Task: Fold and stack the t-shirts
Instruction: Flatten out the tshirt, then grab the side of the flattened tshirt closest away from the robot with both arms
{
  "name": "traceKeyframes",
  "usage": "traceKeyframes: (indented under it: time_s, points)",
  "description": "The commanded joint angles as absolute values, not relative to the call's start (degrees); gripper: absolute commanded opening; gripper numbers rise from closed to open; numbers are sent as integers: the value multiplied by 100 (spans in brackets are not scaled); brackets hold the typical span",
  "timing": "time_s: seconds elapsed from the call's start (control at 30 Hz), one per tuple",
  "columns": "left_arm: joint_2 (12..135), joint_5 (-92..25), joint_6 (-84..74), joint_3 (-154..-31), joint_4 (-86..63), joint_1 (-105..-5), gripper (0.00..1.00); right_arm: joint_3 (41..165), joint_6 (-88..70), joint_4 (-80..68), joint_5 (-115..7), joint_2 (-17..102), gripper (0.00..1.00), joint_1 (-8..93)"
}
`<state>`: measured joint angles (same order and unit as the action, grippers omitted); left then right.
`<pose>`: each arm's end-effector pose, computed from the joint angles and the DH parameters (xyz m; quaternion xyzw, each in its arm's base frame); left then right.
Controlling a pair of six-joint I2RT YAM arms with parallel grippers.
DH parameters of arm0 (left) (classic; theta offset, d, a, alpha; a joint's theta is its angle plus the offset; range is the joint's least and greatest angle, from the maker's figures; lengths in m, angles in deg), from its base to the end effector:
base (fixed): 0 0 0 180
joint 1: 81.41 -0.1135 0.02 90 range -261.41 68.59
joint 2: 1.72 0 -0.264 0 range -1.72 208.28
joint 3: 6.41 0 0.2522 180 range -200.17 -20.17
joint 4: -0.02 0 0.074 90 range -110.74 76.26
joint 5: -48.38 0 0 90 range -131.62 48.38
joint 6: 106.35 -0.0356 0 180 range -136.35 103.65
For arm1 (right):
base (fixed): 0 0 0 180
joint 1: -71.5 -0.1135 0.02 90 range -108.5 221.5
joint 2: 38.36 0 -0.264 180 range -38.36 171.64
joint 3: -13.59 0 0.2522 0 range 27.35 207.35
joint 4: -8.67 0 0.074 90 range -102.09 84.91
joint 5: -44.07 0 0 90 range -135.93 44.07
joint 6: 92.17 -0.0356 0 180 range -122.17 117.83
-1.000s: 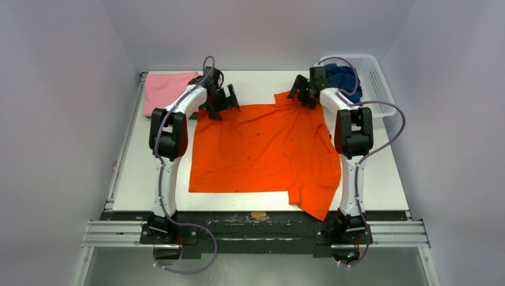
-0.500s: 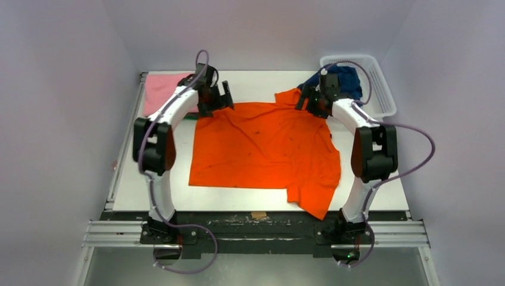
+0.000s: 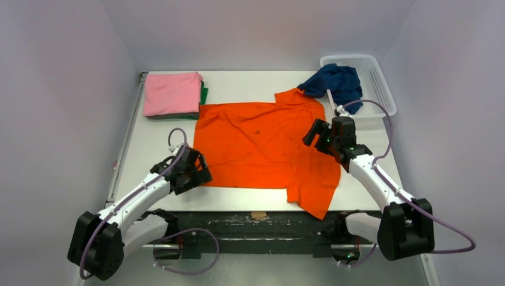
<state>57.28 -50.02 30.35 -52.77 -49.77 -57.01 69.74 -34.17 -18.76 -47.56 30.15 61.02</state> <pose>0.1667 -0.0699 0.1878 -0.2044 0.9469 -0.0803 0.2347 0.2494 0.0472 0.2350 0.1631 0.8906 0.1657 0.3908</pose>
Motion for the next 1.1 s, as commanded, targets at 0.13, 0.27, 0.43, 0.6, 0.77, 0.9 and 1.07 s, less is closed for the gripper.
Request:
traceKeyframes:
  time_s: [0.13, 0.27, 0.43, 0.6, 0.77, 0.9, 1.07]
  points:
    - [5506, -6281, 4785, -4811, -5133, -5732, 88, 6672, -3807, -1415, -4601, 2563, 84, 6105]
    - [6045, -6184, 5042, -4882, -4930, -5729, 65, 6681, -3793, -1416, -4504, 2580, 84, 6112]
    - [6223, -5877, 4949, -5068, -5126, -5716, 45, 6722, -3784, -1515, -4339, 2605, 84, 6109]
    - [6157, -5856, 4880, -4952, -4977, -5706, 33, 6744, -3785, -1539, -4286, 2691, 84, 6112]
    - [6502, -5883, 4729, -5208, -4960, -5709, 23, 6772, -3772, -1663, -4235, 2700, 84, 6106]
    - [6611, -5787, 4496, -5312, -4759, -5707, 0, 6786, -3742, -1911, -4216, 2569, 83, 6106]
    - [6400, -6201, 4197, -5553, -4817, -5737, 0, 6915, -3704, -2677, -4028, 2498, 81, 5641]
